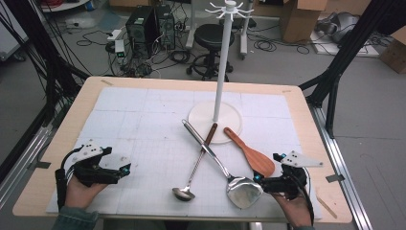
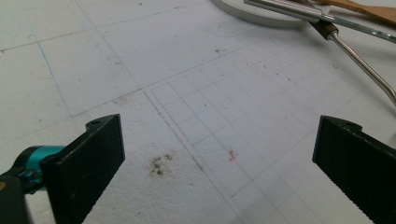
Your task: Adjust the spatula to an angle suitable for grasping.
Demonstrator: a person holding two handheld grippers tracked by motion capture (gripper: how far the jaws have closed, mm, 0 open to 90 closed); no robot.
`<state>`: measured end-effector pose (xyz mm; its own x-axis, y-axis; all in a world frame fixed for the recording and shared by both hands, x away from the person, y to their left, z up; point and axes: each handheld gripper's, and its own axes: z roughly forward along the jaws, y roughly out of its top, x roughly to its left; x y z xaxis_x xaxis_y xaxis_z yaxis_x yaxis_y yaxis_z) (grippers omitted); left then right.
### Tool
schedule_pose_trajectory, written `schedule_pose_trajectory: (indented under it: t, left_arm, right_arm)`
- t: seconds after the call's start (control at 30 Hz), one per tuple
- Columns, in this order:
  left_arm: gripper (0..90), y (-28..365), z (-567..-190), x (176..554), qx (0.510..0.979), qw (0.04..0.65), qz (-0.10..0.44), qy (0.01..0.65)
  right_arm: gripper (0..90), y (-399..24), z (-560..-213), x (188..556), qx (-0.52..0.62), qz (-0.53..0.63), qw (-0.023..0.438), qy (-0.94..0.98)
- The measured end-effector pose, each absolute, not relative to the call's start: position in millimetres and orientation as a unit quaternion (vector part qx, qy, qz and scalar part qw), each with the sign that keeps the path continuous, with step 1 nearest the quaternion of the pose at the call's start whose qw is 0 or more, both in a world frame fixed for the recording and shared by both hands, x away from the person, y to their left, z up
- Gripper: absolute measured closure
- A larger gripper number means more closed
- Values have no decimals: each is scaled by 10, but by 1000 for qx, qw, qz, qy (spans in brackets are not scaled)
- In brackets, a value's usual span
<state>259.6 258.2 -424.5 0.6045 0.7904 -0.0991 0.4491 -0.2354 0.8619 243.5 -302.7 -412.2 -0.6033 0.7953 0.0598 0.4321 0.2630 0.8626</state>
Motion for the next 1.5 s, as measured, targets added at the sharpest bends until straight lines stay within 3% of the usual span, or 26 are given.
schedule_pose_trajectory:
  t: [1.5]
  left_arm:
    - [28, 2562, -4266, 2634, 764, 474, 176, 401]
  right_arm:
    - [5, -2962, -4108, 2500, 392, 462, 185, 774]
